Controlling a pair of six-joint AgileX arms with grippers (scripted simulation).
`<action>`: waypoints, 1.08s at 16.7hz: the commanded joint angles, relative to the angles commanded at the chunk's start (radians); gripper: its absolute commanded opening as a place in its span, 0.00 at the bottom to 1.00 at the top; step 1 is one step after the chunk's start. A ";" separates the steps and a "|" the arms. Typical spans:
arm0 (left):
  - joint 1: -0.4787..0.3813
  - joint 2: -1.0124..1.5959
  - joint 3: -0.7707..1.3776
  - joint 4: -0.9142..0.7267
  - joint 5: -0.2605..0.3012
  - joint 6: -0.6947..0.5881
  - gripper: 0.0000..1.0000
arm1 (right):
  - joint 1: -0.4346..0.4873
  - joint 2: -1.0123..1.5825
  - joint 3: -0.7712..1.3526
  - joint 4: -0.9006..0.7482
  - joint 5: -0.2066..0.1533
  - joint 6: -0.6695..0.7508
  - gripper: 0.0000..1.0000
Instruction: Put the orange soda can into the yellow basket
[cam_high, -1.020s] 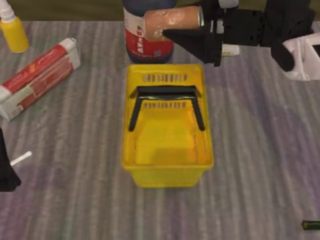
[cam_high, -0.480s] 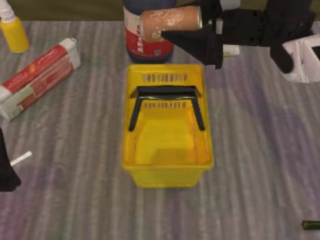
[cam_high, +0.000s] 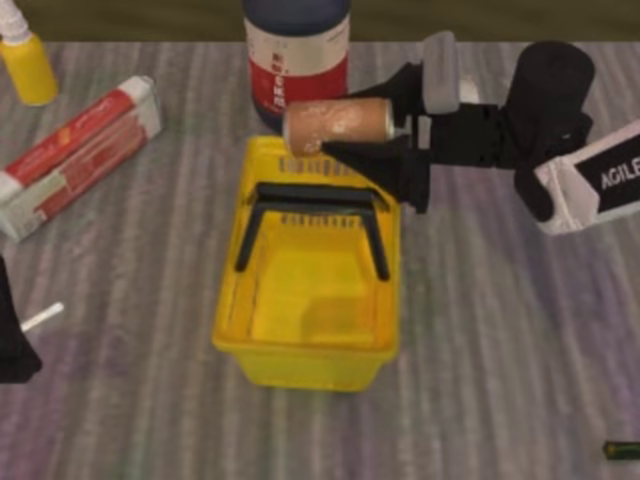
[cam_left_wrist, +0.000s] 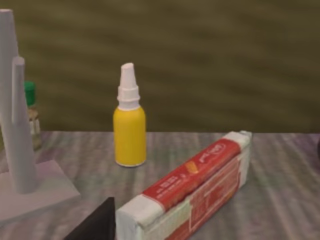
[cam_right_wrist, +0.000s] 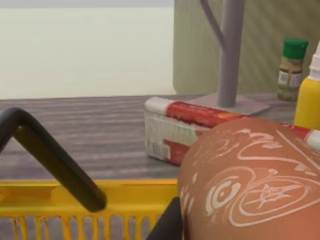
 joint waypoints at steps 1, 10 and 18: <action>0.000 0.000 0.000 0.000 0.000 0.000 1.00 | 0.000 0.005 -0.002 0.006 0.000 0.000 0.00; 0.000 0.000 0.000 0.000 0.000 0.000 1.00 | 0.000 0.005 -0.002 0.006 0.000 0.000 0.45; 0.000 0.000 0.000 0.000 0.000 0.000 1.00 | 0.000 0.005 -0.002 0.006 0.000 0.000 1.00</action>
